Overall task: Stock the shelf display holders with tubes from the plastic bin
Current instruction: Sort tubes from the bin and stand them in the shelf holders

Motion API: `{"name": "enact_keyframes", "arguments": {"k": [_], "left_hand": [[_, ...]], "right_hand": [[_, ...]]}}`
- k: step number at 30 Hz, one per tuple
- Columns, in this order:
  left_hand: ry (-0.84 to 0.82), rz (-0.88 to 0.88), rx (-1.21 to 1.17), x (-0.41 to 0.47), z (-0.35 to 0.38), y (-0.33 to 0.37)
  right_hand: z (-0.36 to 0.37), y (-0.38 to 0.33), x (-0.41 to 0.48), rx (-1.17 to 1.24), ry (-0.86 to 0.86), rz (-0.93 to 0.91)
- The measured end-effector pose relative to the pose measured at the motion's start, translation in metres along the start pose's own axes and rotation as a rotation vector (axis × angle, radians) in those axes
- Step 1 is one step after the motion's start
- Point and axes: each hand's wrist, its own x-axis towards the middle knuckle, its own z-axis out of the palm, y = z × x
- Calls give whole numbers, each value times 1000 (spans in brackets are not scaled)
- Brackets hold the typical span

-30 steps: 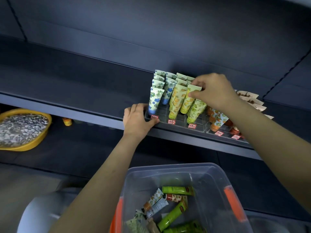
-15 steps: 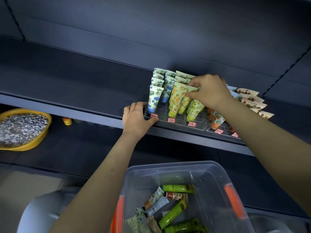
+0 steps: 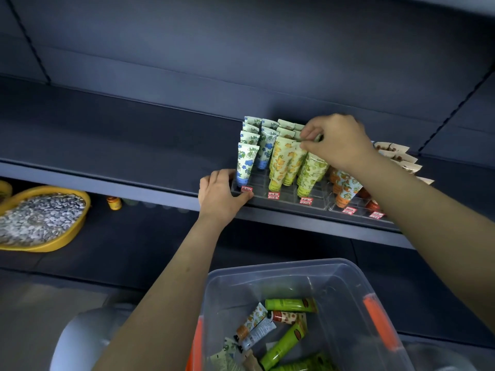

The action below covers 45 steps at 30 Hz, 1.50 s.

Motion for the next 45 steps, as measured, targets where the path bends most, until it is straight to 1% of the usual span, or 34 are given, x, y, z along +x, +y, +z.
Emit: {"name": "enact_keyframes", "arguments": {"k": [5, 7, 10, 12, 15, 18, 20, 22, 24, 27, 30, 33, 35, 37, 39, 41, 45], "left_hand": [[-107, 15, -44, -8, -14, 3], [-110, 4, -58, -19, -18, 3], [-19, 15, -35, -43, -20, 3], [56, 83, -6, -62, -19, 3], [106, 188, 33, -89, -15, 2], [104, 259, 71, -115, -2, -2], [62, 265, 66, -134, 13, -9], [-17, 253, 65, -153, 33, -20], [-127, 205, 85, -173, 56, -36], [-286, 69, 82, -203, 86, -57], [-362, -93, 36, -232, 104, -73], [-446, -216, 52, -248, 115, -88], [-474, -275, 74, -245, 120, -95], [-481, -324, 85, -238, 125, -101], [-475, -405, 92, -232, 130, -106], [-474, -496, 72, -229, 137, -112], [-486, -561, 54, -225, 152, -123]], "right_hand": [[-19, -1, -14, -8, 53, -27], [-22, -1, -26, 3, 53, -49], [-21, -1, -53, 8, 50, -73], [-17, 0, -75, 25, 53, -100], [-2, 8, -108, 66, 53, -130], [20, 20, -145, 130, 7, -104], [39, 27, -175, 200, -19, -59], [64, 35, -207, 272, -78, 19], [95, 43, -239, 316, -168, 96], [135, 53, -280, 407, -297, 231], [162, 60, -308, 475, -408, 371], [185, 70, -325, 553, -491, 481], [194, 76, -328, 571, -511, 545], [200, 80, -325, 569, -490, 591], [206, 84, -322, 580, -474, 614], [212, 86, -319, 601, -496, 651], [224, 92, -313, 633, -528, 683]]}}
